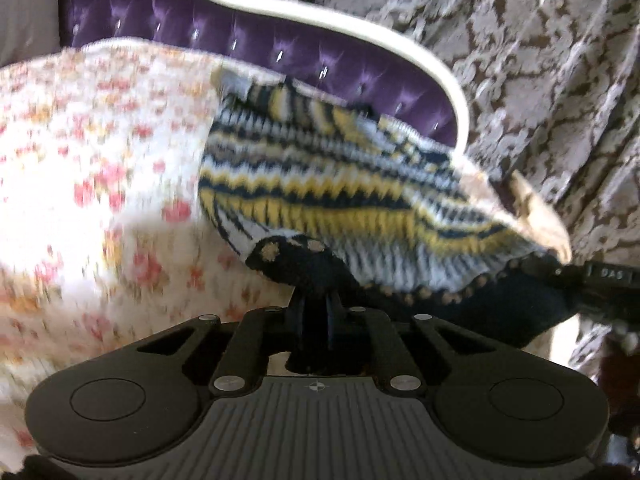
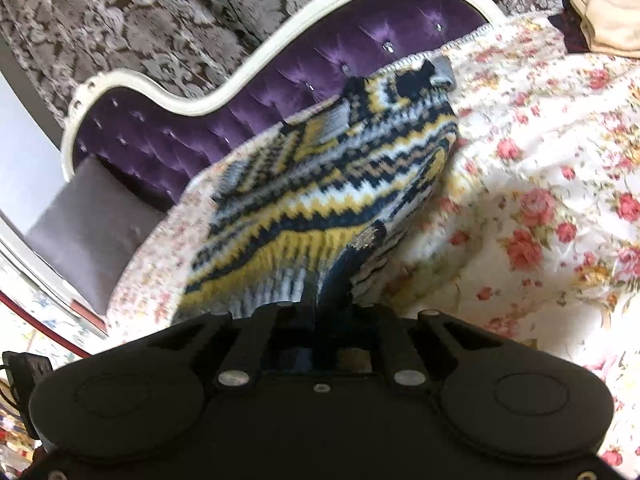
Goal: Fold small clothes
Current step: 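Grasp the hem with both tools and fold it toward the collar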
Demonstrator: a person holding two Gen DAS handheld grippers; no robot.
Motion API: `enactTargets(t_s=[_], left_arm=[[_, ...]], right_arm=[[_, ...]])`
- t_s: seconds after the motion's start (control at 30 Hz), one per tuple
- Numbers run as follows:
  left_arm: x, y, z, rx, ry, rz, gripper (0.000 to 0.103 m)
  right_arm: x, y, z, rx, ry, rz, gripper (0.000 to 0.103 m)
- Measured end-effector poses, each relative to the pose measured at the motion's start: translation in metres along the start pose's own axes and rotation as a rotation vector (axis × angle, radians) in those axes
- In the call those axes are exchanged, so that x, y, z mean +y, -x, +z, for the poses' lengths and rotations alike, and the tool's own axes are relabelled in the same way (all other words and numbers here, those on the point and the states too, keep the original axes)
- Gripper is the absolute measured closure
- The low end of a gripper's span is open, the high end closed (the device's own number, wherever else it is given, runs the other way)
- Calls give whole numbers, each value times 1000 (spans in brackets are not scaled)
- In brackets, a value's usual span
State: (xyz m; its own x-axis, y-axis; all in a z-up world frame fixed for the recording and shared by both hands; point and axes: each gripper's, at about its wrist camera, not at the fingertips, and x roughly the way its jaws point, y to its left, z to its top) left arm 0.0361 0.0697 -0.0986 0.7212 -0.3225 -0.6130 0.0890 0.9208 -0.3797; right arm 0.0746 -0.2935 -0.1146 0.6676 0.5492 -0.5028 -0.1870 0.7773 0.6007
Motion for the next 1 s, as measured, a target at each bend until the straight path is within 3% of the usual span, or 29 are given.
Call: enactTargets(t_s=[0.17, 0.33, 0.57, 0.83, 0.93, 1.0], left_arm=[[-2, 6, 38, -76, 29, -42, 94], [-2, -14, 80, -123, 21, -39, 94], [6, -69, 116, -74, 34, -7, 94], [28, -117, 131, -13, 37, 65, 92], [38, -125, 138, 7, 42, 85, 77], [42, -120, 144, -22, 33, 98, 69]], right_arm=[[-6, 7, 22, -72, -102, 98, 87], [-20, -3, 52, -115, -206, 158, 87], [-44, -44, 93, -127, -264, 113, 87], [-69, -87, 109, -68, -277, 36, 81], [-77, -94, 114, -65, -281, 11, 79], [-80, -96, 116, -69, -279, -7, 76]])
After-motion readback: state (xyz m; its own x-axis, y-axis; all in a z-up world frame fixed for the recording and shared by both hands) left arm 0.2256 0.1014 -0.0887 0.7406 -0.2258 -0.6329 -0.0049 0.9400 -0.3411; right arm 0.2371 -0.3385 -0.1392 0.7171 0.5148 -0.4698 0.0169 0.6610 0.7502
